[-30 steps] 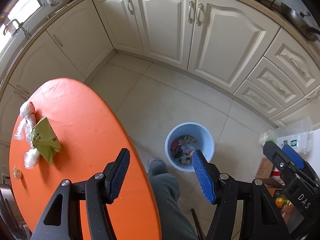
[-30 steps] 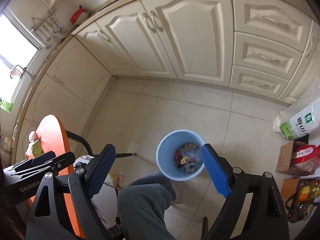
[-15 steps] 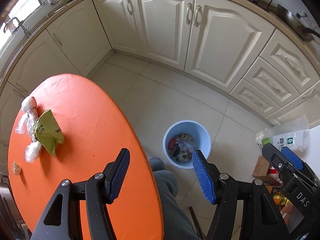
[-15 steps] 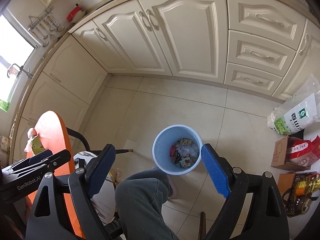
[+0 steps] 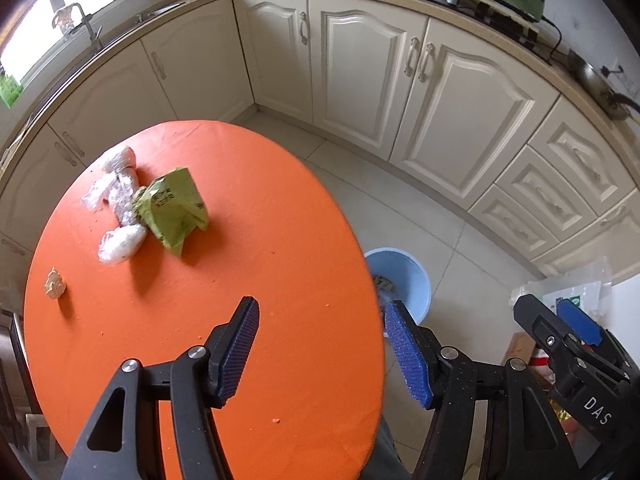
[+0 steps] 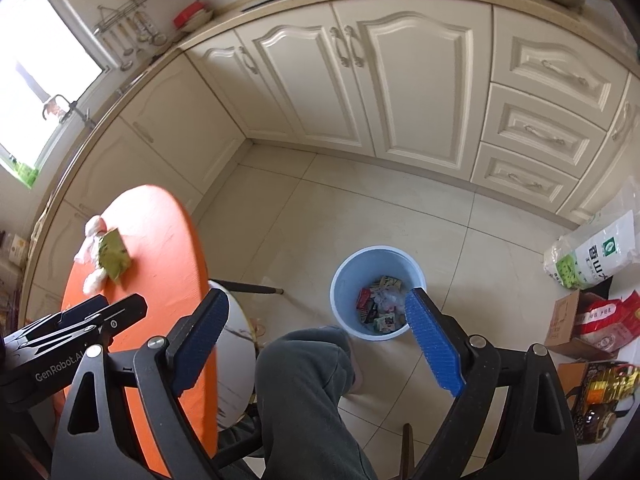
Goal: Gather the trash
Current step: 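Move both open tools back over the orange table, then grasp the green plastic bag with the right tool while the left tool grasps the crumpled white paper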
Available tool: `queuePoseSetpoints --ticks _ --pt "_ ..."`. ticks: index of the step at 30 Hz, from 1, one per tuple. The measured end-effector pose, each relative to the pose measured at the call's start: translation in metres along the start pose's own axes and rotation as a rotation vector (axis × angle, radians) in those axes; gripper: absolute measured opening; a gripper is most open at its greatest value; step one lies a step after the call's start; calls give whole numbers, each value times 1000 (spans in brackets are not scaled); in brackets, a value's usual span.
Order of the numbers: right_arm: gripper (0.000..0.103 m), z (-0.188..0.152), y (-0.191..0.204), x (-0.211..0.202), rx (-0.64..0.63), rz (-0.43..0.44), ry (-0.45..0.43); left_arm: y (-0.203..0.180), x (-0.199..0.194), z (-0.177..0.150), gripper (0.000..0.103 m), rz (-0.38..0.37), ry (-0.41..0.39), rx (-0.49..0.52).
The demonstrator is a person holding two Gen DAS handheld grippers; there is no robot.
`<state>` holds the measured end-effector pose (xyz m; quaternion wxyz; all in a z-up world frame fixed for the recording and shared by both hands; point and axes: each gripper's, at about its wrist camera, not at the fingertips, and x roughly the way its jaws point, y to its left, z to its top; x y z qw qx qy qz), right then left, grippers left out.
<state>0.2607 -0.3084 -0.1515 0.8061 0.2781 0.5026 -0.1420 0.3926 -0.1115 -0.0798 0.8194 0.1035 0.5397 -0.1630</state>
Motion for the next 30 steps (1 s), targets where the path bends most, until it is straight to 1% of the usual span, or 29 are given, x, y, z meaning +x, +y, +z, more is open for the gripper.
queuePoseSetpoints --ticks 8,12,15,18,20,26,28,30 --pt "95 -17 62 -3 -97 17 8 70 -35 -39 62 19 -34 -117" --pt "96 -27 97 -1 -149 29 10 110 -50 -58 66 30 -39 -184" --pt "97 -34 121 5 -177 44 28 143 -60 -72 66 15 -48 -237" --pt "97 -41 146 10 -208 16 38 174 -68 -84 67 16 -56 -279" --pt "97 -45 160 15 -222 14 47 197 -73 -92 67 15 -56 -309" --pt "97 -52 205 32 -302 -6 76 253 -81 -108 68 39 -62 -400" --pt "97 -51 219 38 -336 -11 79 269 -81 -108 69 49 -63 -429" --pt "97 -49 233 45 -369 -17 82 284 -80 -106 73 61 -62 -457"
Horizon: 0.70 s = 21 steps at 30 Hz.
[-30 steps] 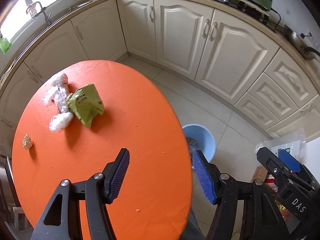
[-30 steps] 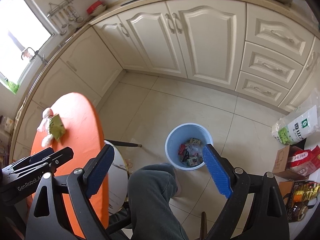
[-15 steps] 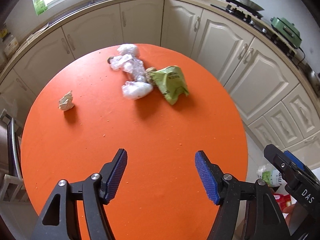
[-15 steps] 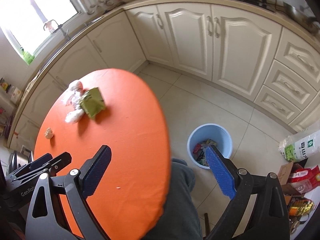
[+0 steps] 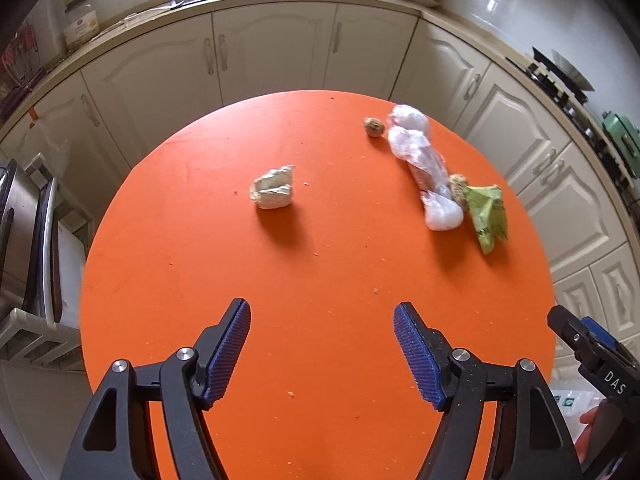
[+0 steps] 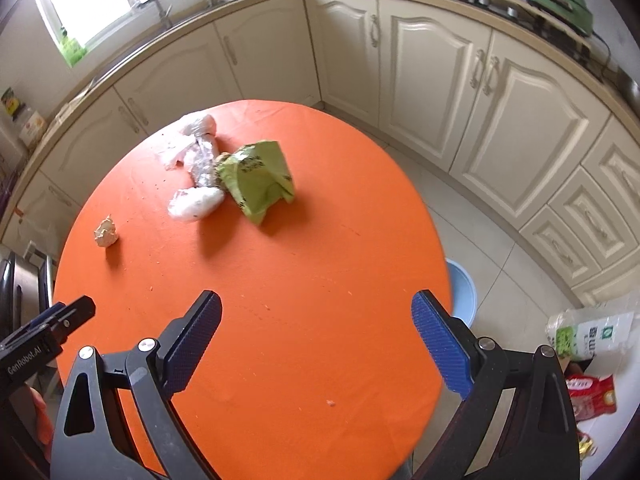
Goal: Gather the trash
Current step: 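Grasp the green plastic bag with the right tool while the left tool grasps the crumpled white paper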
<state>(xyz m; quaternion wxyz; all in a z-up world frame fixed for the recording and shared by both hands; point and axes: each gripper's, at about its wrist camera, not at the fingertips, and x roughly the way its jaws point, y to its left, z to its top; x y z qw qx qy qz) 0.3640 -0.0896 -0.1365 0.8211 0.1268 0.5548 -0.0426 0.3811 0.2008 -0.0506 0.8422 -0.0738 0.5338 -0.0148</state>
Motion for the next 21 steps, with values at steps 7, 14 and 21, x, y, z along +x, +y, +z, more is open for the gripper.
queuePoseSetpoints --ticks 7,14,21 --pt "97 36 29 33 -86 -11 29 29 19 33 74 19 27 -74" --pt "97 79 39 86 -128 -27 90 46 53 68 74 26 88 -112" --pt "90 94 44 128 -184 1 134 60 88 91 74 9 144 -166"
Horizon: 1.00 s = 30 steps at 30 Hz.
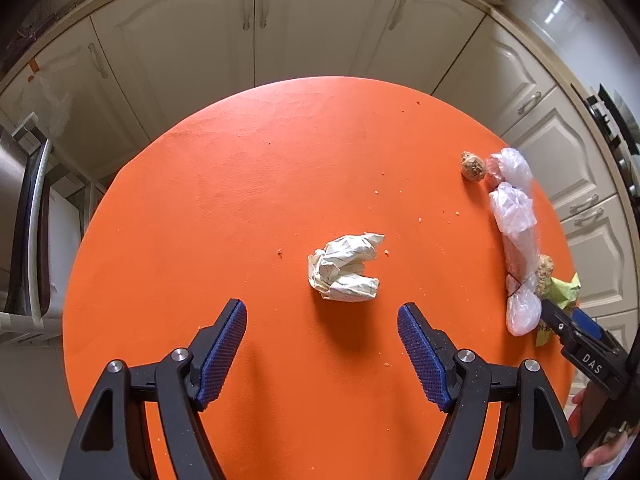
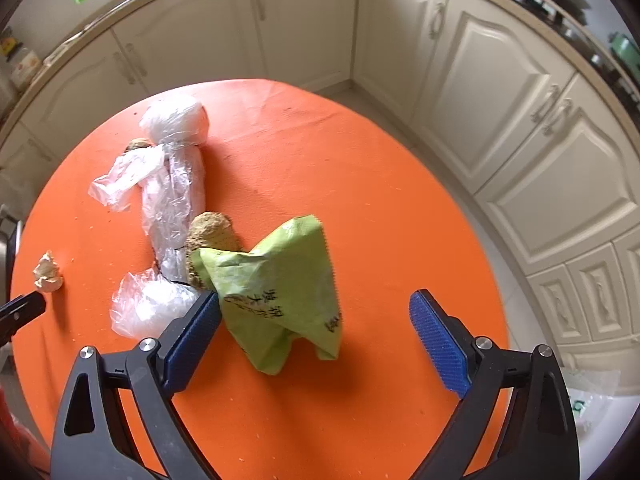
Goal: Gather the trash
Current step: 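Grasp the green plastic bag with the right tool while the left tool grasps the crumpled white paper, then carry the green bag and crumpled paper over the blue bin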
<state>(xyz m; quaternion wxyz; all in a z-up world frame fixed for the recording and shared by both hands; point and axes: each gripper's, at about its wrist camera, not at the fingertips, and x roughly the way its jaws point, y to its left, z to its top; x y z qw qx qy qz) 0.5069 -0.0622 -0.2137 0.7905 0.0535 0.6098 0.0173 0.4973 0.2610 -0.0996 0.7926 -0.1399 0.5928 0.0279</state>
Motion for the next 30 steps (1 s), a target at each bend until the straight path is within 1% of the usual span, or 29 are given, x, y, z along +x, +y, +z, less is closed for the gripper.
queuePoseSetpoints --ticks 2,3,4,5,7,8,10,15,17,19,20,21,22,23,25,27,30 --pt "54 0 -1 2 -15 38 14 2 3 4 74 -8 6 -12" --pt "44 0 0 0 -29 -6 3 2 5 6 74 -11 12 -16" --pt "41 -1 -1 -2 -40 -45 -7 3 7 7 74 -15 17 -19" --pt "40 -2 -2 -3 -46 -48 -11 4 8 9 74 -21 21 -21" --pt "38 -5 -5 -5 -37 -4 1 4 9 9 74 -34 23 -23" --pt "38 -6 -6 -7 -34 -2 -4 4 9 9 74 -37 22 -25" --pt "38 -9 -8 -17 -32 -9 -29 3 9 8 74 -35 20 -29" --pt "38 -12 -10 -42 -24 30 -82 3 17 10 74 -42 26 -66" --pt "38 -13 -12 -49 -20 27 -98 6 15 11 75 -50 9 -86" --pt "38 -15 -14 -52 -16 34 -103 6 16 10 73 -58 2 -88" --pt "38 -15 -14 -52 -14 37 -103 6 15 9 67 -61 -9 -81" --pt "38 -14 -14 -52 -12 36 -102 5 15 8 41 -66 -18 -71" --pt "38 -15 -14 -52 -10 34 -100 4 15 8 26 -64 -10 -62" --pt "38 -15 -13 -51 -11 35 -95 4 15 7 28 -79 -4 -56" --pt "38 -16 -12 -48 -7 36 -85 -1 12 3 28 -114 1 -22" --pt "38 -18 -12 -47 -3 33 -79 -7 4 -1 28 -112 -24 8" --pt "38 -19 -14 -48 9 36 -76 -19 -11 -9 28 -88 -76 53"
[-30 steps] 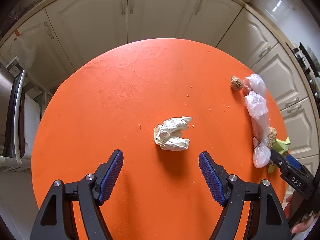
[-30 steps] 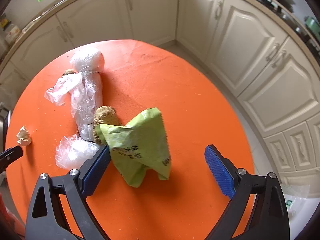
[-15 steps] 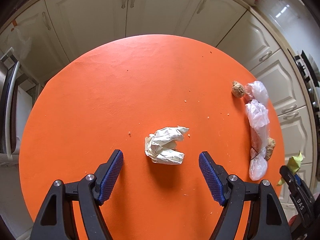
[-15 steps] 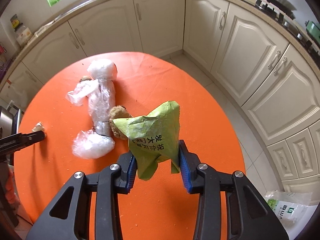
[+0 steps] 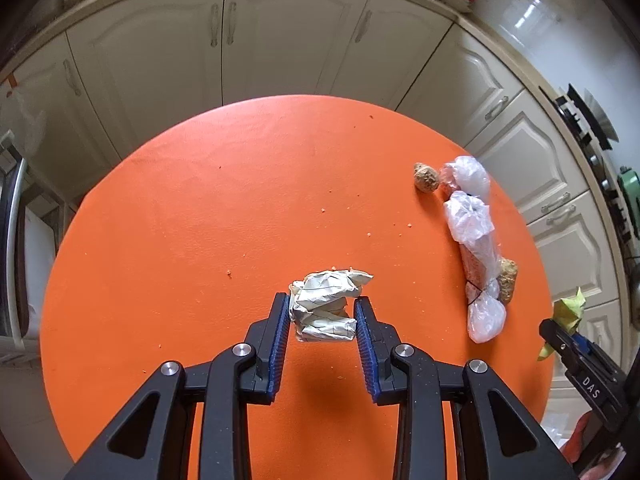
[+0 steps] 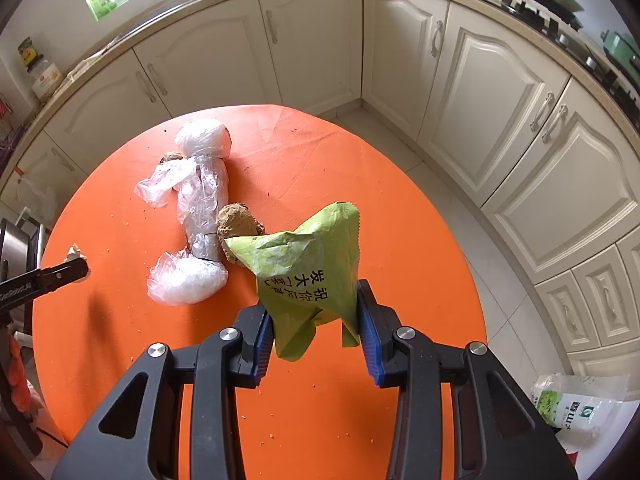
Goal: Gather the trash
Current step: 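Carry the green bag and crumpled paper over the blue bin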
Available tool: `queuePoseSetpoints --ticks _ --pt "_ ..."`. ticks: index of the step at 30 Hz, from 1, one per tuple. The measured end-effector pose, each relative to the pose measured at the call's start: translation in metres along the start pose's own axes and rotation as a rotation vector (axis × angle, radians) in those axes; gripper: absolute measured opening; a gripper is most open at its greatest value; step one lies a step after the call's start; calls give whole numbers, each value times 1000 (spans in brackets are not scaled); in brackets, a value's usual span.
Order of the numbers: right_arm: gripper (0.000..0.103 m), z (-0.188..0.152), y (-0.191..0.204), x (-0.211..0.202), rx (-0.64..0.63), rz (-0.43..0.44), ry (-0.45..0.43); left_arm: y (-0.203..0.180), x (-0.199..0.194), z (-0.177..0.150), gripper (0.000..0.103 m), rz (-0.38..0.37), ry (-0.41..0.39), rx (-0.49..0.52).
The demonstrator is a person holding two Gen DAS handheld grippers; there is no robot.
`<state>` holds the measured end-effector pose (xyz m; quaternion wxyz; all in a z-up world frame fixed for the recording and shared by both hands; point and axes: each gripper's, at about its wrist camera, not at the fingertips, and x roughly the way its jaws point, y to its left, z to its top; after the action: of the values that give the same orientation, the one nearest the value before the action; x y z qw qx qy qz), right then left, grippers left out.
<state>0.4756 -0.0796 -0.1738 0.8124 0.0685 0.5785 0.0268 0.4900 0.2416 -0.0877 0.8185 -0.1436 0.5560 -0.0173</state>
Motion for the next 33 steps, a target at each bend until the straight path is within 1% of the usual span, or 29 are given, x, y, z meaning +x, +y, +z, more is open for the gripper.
queuePoseSetpoints --ticks 8,13,17,26,29,33 --pt "38 -12 -12 -16 17 9 -11 -31 -26 -24 28 -58 -22 56" --pt "38 -25 -30 -28 57 -2 -13 -52 -42 -43 28 -62 -37 102" --pt "38 -44 -47 -44 91 -3 -28 -73 -50 -62 28 -59 -27 156" --pt "38 -96 -88 -89 147 -4 -82 -145 -61 -110 28 -73 -21 295" --pt "38 -112 -107 -98 183 -6 -91 -172 -59 -125 28 -82 -12 345" --pt "38 -132 -141 -107 241 -30 -94 -211 -52 -143 28 -94 8 428"
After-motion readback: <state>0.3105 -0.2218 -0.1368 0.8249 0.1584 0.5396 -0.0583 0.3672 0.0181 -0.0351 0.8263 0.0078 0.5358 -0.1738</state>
